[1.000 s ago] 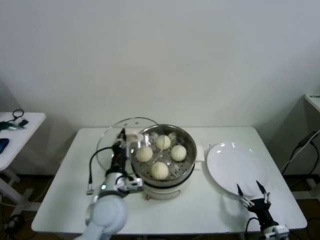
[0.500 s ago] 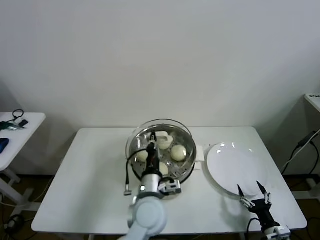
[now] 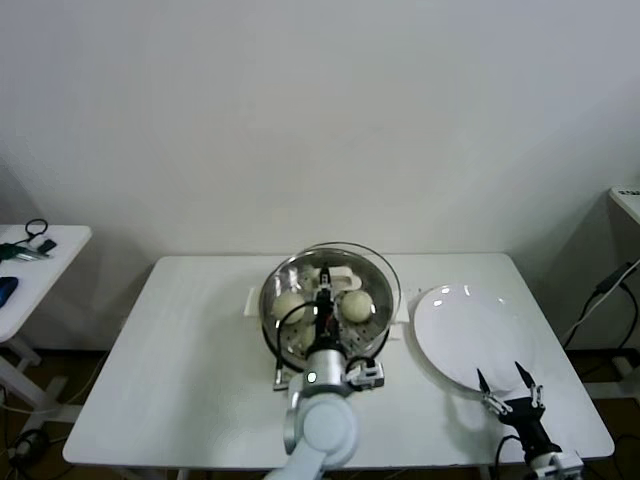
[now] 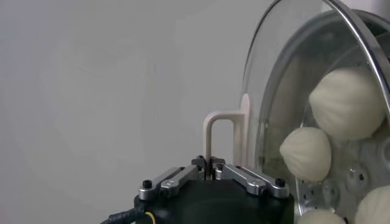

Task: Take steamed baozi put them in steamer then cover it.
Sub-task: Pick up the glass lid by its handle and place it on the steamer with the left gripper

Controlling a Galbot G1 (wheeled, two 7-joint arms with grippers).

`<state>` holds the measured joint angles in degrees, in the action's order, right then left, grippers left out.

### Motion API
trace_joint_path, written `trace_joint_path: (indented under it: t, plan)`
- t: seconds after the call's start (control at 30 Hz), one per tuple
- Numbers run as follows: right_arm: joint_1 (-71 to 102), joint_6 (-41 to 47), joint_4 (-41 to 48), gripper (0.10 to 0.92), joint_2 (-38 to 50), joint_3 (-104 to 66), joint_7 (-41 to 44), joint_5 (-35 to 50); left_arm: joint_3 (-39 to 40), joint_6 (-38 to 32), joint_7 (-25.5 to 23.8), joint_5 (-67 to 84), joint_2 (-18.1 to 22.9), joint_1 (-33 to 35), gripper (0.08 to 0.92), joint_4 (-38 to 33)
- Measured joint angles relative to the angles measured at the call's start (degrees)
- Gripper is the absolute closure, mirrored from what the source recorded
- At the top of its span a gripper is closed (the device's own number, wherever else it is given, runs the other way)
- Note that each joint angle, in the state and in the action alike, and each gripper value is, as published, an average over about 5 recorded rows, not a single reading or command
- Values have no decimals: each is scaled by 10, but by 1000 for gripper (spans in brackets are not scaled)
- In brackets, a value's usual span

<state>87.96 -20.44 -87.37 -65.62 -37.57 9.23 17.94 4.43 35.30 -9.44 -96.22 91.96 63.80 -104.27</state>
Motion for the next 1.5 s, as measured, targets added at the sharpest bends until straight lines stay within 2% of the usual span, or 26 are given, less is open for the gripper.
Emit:
trace_joint_path:
  t: [1.0,1.13,1.5]
  plan:
    - [12,-4,-10,203,-3,-8,1,4,-9,-10,2,-16,-4,7,839,25]
    - [12,1,-14,203,-2,-9,2,2,-5,-11,-3,-6,-8,11,746,15]
    - [10,14,-22,203,-3,-9,3,-5,-6,-18,-18,34,-31,36,425,-48]
